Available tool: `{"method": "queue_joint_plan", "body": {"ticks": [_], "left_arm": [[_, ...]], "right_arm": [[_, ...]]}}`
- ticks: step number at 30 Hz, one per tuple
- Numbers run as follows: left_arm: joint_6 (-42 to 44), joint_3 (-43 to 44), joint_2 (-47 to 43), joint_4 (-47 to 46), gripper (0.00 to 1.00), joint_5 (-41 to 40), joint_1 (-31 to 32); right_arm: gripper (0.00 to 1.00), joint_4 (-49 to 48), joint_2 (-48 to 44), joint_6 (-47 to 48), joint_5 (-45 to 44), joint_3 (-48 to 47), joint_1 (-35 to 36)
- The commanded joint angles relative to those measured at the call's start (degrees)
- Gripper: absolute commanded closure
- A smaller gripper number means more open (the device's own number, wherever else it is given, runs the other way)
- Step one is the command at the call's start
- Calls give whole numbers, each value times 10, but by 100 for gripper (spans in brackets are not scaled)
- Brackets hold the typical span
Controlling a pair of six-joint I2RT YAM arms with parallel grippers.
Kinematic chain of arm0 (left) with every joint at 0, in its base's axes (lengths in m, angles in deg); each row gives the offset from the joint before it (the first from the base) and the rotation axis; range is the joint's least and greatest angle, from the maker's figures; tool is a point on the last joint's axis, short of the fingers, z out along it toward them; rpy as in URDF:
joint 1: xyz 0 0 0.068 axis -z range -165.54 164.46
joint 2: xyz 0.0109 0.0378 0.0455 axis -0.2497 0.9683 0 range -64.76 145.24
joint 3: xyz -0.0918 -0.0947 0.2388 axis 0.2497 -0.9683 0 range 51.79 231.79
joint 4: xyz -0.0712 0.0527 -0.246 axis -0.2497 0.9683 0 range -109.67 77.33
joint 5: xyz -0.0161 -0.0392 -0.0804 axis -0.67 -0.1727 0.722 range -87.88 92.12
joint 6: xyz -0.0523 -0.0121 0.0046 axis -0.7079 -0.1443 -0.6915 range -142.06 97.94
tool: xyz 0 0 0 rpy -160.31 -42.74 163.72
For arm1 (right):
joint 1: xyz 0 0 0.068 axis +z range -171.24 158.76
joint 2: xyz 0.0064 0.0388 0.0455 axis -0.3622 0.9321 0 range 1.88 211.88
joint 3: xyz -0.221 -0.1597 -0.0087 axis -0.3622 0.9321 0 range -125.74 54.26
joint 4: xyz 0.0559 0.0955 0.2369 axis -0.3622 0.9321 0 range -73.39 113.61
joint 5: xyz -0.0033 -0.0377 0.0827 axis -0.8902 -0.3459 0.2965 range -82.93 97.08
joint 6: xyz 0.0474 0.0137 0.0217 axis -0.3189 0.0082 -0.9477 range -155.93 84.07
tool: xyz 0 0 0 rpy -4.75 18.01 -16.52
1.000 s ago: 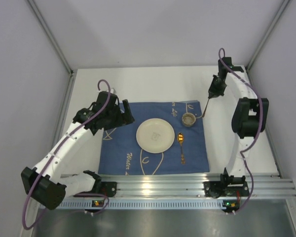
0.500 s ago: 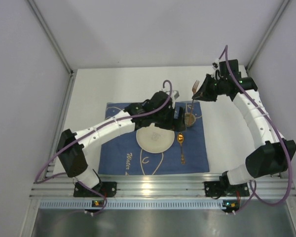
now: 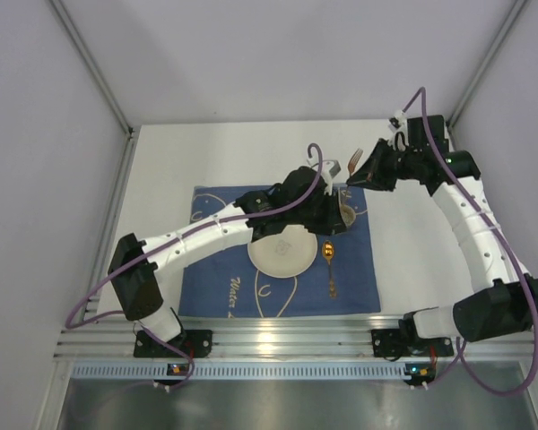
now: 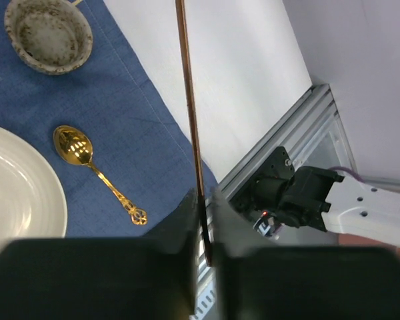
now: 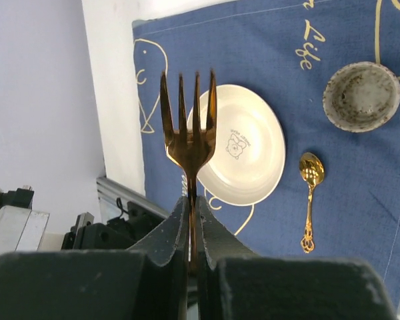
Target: Set the dinner table for one person
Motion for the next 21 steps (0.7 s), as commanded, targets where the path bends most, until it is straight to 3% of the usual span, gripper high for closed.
{"method": "queue_joint_plan", "body": {"ticks": [1,5,8,9,11,12,15,20,21], "left_arm": [[-11,-2,-5,-54,100,10,3],[-22,-16,-22,-54,100,-1,2],[-32,-74,-60,-70,100,-15,-2],[-36,-92,-74,-81,100,-16,-5],[-55,-150,-118,-98,100,-11,-20],[-60,-170,-135,-99,100,-8,-28],[-84,-261,-203,-95,100,52,-85],[-114,-444,-359,-101,100,168,-272],[-119,-467,-381,-118,100,224,-305]], "right_arm": [[100,-8,-32,-30,45,4,-1],[100,-12,-47,-37,49,24,-1],[100,-22,-51,-38,56,42,2],[70,-23,-51,-37,57,45,2],[30,-23,-52,-30,50,51,2],[1,-20,-51,-28,46,51,2],[0,-13,-53,-18,35,47,2],[0,-13,-48,-10,36,42,0],[0,-13,-47,-9,36,43,0]]}}
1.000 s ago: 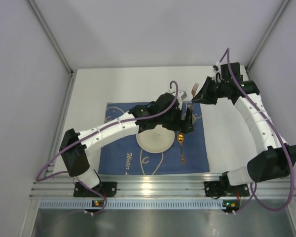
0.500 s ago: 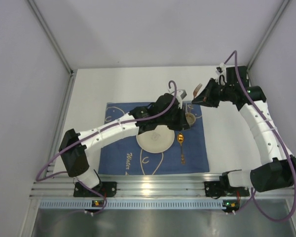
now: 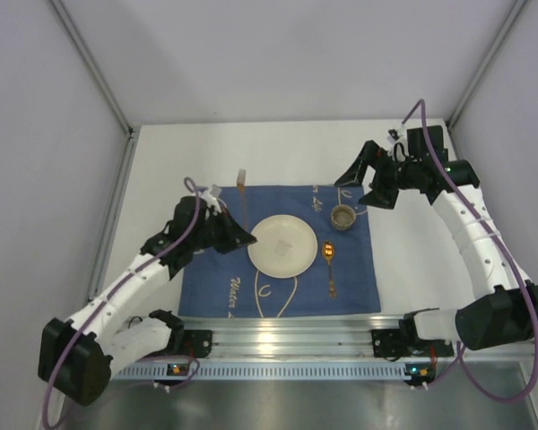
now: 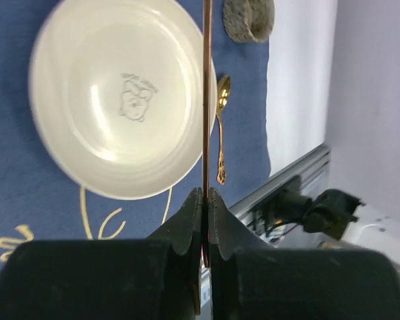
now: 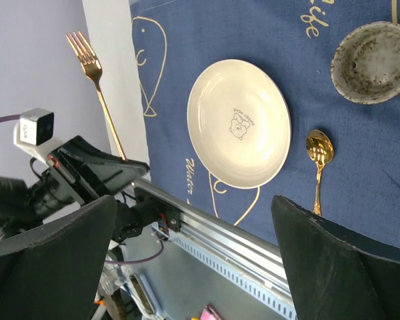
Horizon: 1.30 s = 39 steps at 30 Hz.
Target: Set the dinner table for one person
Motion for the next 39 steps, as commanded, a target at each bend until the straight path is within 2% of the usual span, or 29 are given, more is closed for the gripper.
{"method": "queue_joint_plan", "body": {"ticks": [1,4,5,11,17,21,26,29,34,36,39], "left_arm": [[-43,-83,-95,-50,100,153,-132],[-52,-151,-102,-72,100,265,-208],[-50,-174,-101,-70,100,274,-233],[-86,-241,-86,-149,100,339,-260],[-68,-269,-19,-136,100,373,-284],[13,-254,43,-49,100,366,-296],[41,-237,74,-13,100,371,-300],[78,-219,106,47,100,361,-305],[86,-220,153,75,100,343,-306],[86,-218,146,77,96,332,-306],[88,-206,133,105,80,302,-307]], "right_arm": [[0,-7,-17,13,3,-10,2],[0,-8,-15,14,7,-6,2],[0,-9,-15,14,8,-4,2],[0,-7,-21,18,9,3,3],[0,-6,-29,21,8,17,4],[0,-5,-39,23,4,33,3],[0,-6,-50,26,0,48,3],[0,-5,-50,27,-2,51,3],[0,-5,-50,35,-4,61,3],[0,-5,-52,36,-5,64,3],[0,-6,-50,37,-5,67,4]]}}
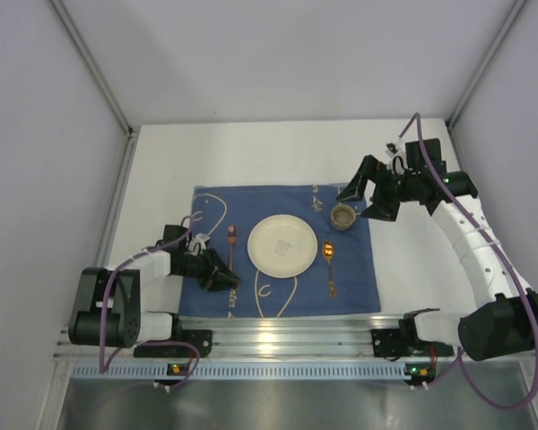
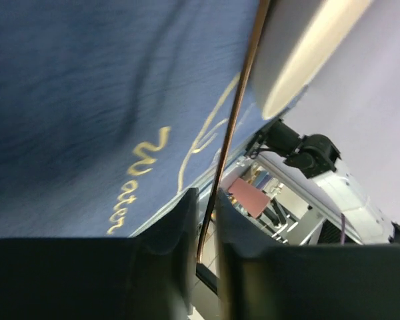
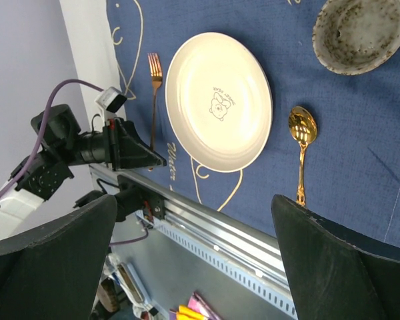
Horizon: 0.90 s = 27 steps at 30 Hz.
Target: Set the dinner table for one person
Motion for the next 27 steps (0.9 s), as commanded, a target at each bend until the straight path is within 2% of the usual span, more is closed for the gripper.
{"method": "queue_joint_plan", "body": {"ticks": [1,5,9,15,20,21,22,23,24,25,26,27], "left_arm": [[-7,14,-9,96,67,-60,-6],[-10,41,-30,142,40,-86,-10],[-8,72,-37,167,35,-99,-13],[-3,105,-40,198,33,-103,-14],[26,192,-40,266,31,-149,-14],[50,248,-41,283,31,-174,-14],[60,284,-44,314,36,-208,-14],[65,320,-72,324,37,-311,-14],[71,383,-98,321,38,-359,-14],[76,404,-127,307,38,-398,-14],[85,414,-196,242,37,-466,-13],[104,396,-231,200,36,-500,-13]], "right_arm": [[0,-9,-15,12,-3,2,4],[0,-9,-11,15,-3,3,5],[0,-9,-8,17,-4,2,7],[0,-10,-4,18,-7,2,7],[0,-11,4,22,-9,4,8],[0,-11,5,22,-8,3,7],[0,-13,5,22,-7,3,7],[0,-14,5,23,-6,2,7],[0,-14,4,24,-6,1,8],[0,-15,1,25,-7,1,7],[0,-15,-1,25,-9,-2,7],[0,-16,-4,27,-13,-4,7]]}}
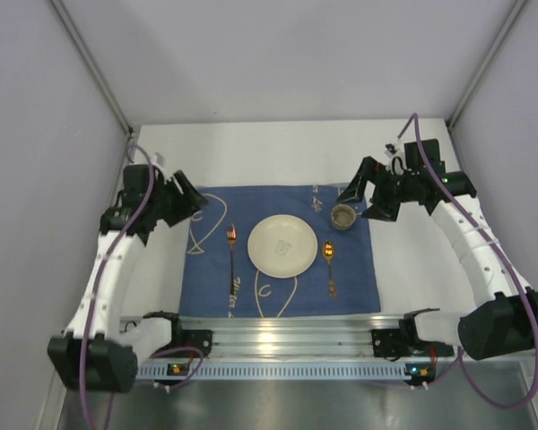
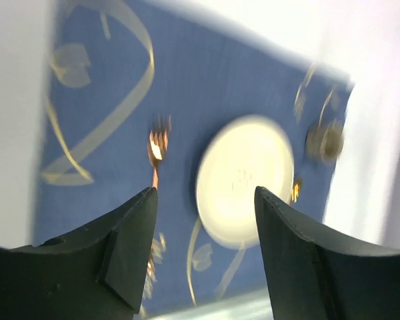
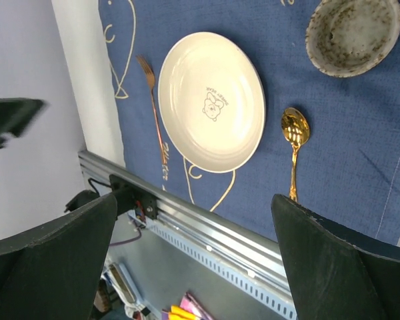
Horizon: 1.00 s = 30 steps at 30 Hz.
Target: Set the dinner table for one person
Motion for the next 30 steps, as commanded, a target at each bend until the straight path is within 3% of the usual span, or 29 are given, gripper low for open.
{"method": "queue_joint_plan", "body": {"ticks": [1,2,3,5,6,8,10,15,19,23,26,29,30], "left_arm": [[58,14,-173,-115,34,-236,-3],[65,-18,-240,-206,31,-281,-3],[103,-103,-273,-269,30,-346,-3],[166,-194,-354,-371,27,-354,-3],[214,-264,-373,-436,18,-343,-3],[233,-313,-398,-486,11,-354,-3],[225,-356,-388,-509,11,-389,-3],[216,-462,-261,-677,4,-398,-3],[218,-510,-117,-912,2,-410,-3],[228,-488,67,-1011,4,-393,-3],[258,-437,119,-1001,3,-393,-3],[274,-431,192,-1062,4,-369,-3],[295,-436,212,-1106,4,-318,-3]], "right_arm": [[0,-12,-15,12,-22,-10,5],[0,-9,-21,14,-36,-16,5],[0,-7,-29,14,-52,-19,6],[0,-8,-58,12,-107,-21,8],[0,-11,-69,12,-126,-18,10],[0,-30,-106,15,-171,-4,18],[0,-37,-130,22,-213,2,29],[0,-104,-210,32,-222,68,36],[0,-205,-288,23,-201,136,36],[0,-251,-352,17,-205,188,37],[0,-259,-377,8,-211,201,36],[0,-258,-384,4,-222,213,37],[0,-258,-383,6,-228,216,37]]}}
